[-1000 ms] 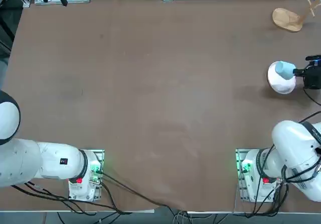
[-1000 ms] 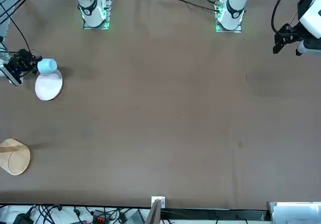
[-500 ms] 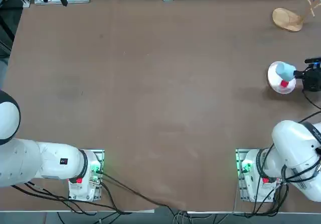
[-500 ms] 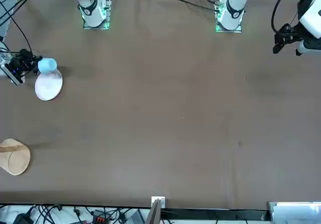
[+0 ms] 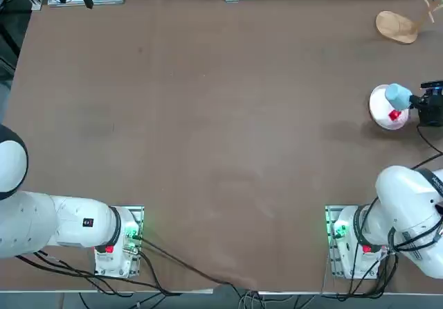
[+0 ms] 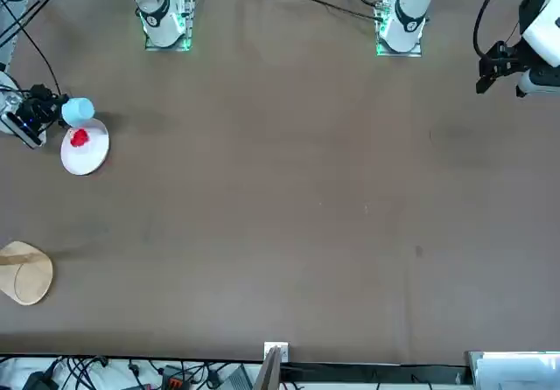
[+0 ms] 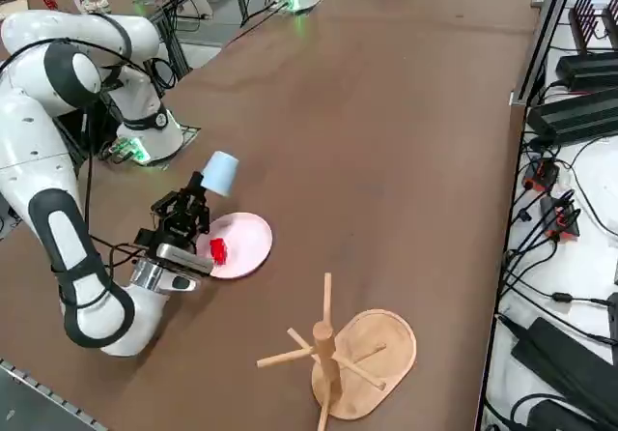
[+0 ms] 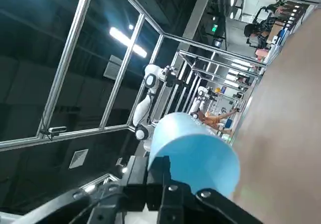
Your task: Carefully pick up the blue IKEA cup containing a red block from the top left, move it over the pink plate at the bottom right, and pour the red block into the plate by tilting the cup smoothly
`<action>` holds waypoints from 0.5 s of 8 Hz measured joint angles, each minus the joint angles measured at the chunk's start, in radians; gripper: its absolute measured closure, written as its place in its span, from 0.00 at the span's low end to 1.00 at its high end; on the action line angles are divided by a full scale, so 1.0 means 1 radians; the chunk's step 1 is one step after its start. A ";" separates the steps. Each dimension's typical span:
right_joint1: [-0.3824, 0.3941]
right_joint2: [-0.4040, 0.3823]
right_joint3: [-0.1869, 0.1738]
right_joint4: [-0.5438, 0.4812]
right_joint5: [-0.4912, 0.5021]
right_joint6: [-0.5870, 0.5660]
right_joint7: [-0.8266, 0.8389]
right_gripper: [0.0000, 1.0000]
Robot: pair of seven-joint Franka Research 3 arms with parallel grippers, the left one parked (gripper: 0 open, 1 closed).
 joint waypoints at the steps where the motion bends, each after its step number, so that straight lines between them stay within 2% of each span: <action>1: 0.000 0.000 0.000 0.005 0.000 0.000 0.001 0.98; 3: 0.002 -0.014 0.002 0.012 -0.007 0.059 0.006 0.98; 4: 0.008 -0.045 0.008 0.003 -0.007 0.105 0.020 0.98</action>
